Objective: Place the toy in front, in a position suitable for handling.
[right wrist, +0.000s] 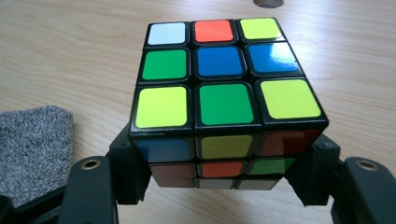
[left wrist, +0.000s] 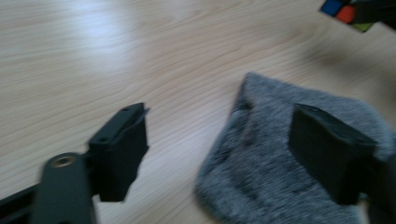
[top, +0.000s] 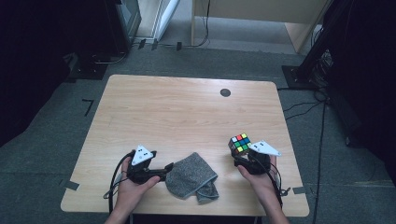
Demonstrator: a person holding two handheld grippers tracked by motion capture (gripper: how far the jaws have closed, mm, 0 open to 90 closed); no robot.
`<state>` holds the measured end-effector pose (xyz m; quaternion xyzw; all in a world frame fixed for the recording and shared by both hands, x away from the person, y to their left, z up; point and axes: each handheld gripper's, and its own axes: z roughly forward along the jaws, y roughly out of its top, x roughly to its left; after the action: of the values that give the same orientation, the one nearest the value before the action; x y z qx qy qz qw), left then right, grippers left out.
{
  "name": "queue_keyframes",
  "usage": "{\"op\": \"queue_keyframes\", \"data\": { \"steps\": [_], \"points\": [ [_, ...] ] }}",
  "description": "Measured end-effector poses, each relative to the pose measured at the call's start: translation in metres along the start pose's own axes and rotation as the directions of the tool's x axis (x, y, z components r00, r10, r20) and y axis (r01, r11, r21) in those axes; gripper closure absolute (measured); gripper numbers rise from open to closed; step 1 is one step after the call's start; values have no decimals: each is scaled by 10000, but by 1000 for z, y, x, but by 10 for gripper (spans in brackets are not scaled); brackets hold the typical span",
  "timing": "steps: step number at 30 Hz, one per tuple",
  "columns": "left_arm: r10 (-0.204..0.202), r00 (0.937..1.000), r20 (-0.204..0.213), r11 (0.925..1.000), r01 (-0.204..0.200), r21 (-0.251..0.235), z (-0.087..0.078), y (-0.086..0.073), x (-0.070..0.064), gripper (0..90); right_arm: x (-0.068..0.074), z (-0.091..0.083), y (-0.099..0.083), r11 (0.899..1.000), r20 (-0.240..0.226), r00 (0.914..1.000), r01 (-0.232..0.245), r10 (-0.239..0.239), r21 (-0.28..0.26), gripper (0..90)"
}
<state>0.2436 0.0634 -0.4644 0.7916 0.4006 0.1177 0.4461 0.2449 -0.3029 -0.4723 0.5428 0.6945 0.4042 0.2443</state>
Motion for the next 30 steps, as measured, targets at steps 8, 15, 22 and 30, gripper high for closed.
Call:
{"op": "queue_keyframes", "data": {
  "steps": [8, 15, 22, 30],
  "points": [
    [827, 9900, 1140, 9965, -812, -175, 19, 6, -31, 239, 5, -14, -5, 9988, -90, 9989, -464, 462, -161, 341],
    [1495, 9705, 1892, 9864, -1597, 396, 33, -7, -49, 249, 12, -7, -12, 9994, -202, 9994, -274, 278, 209, 341],
    [1942, 9715, 1356, 9743, -2071, 888, 47, -19, -59, 207, 20, 0, -17, 9987, -149, 9998, 151, -144, 493, 341],
    [2481, 9686, 170, 9534, -2472, 1731, 63, -26, -69, 155, 22, 2, -19, 9977, -141, 9996, 241, -232, 626, 341]
  ]
}}
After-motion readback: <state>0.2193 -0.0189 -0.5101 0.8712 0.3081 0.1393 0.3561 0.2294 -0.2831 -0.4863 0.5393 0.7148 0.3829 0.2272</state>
